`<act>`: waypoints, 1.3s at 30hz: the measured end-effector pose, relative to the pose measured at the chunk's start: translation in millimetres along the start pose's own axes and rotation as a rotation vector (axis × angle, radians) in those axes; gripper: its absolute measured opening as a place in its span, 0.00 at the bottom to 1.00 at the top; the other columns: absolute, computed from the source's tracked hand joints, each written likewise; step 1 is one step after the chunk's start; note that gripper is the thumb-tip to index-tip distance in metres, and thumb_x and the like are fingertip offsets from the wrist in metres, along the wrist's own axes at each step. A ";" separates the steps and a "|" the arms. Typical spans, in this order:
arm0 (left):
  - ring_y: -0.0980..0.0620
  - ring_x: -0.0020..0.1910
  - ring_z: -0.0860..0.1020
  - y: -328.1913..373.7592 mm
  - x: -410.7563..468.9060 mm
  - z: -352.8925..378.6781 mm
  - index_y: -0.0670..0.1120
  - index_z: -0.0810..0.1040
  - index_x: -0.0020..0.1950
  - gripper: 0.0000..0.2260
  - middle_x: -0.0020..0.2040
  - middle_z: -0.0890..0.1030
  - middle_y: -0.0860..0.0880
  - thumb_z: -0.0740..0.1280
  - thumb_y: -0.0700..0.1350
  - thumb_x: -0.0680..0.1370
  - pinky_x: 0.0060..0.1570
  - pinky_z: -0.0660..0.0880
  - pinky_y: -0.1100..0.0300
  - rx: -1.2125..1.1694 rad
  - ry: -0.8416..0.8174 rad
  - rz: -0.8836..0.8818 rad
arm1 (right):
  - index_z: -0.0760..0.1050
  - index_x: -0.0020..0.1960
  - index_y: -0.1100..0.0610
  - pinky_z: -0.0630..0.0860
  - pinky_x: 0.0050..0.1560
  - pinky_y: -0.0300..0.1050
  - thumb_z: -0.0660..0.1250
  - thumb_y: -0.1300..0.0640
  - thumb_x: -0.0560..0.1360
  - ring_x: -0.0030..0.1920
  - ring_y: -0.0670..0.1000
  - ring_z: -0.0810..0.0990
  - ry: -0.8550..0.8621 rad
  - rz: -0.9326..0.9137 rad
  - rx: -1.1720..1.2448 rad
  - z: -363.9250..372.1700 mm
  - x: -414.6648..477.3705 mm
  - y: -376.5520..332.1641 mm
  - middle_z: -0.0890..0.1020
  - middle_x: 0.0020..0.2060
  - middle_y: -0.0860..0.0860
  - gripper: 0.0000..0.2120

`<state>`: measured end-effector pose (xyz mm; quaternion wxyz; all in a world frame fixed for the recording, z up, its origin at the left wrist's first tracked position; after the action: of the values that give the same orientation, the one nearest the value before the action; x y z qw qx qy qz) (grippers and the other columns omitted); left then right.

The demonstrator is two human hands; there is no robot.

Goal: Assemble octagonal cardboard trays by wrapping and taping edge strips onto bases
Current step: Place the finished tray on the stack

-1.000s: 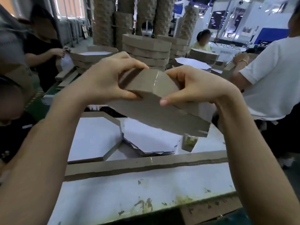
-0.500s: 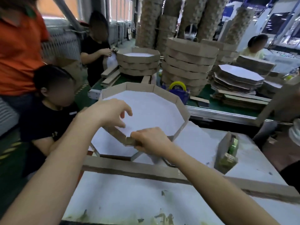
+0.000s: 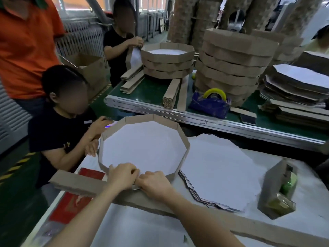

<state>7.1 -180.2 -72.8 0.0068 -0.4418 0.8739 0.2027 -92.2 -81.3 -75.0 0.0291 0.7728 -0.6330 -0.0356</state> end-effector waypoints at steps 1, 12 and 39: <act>0.55 0.45 0.74 -6.6 3.0 8.5 0.52 0.79 0.36 0.16 0.39 0.79 0.57 0.59 0.53 0.80 0.67 0.58 0.44 0.038 0.022 -0.044 | 0.82 0.38 0.45 0.56 0.25 0.38 0.80 0.46 0.62 0.29 0.44 0.77 -0.079 0.023 -0.003 3.6 4.6 2.9 0.78 0.28 0.43 0.09; 0.55 0.32 0.76 -41.9 27.5 35.8 0.46 0.77 0.30 0.15 0.33 0.79 0.52 0.63 0.43 0.77 0.30 0.68 0.64 -0.119 -0.030 -0.140 | 0.77 0.57 0.56 0.71 0.37 0.52 0.60 0.56 0.81 0.48 0.60 0.78 -0.130 -0.005 0.049 57.4 25.8 23.9 0.79 0.47 0.57 0.10; 0.51 0.27 0.70 -29.7 26.8 32.1 0.44 0.68 0.28 0.19 0.26 0.72 0.48 0.64 0.44 0.79 0.26 0.65 0.62 -0.164 -0.046 -0.126 | 0.79 0.51 0.56 0.77 0.42 0.41 0.74 0.32 0.64 0.46 0.52 0.81 0.085 0.403 0.291 81.1 -48.1 12.7 0.81 0.46 0.51 0.30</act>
<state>8.4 -205.0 -117.7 0.0031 -0.4901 0.8246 0.2827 -121.5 -36.6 -153.7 -0.0490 0.6278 -0.7710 0.0950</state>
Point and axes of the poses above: each hand's wrist, its own x-axis towards the middle knuckle, its own z-axis out of the palm, y = z × x, the point moved 2 cm from there along x, towards the middle knuckle
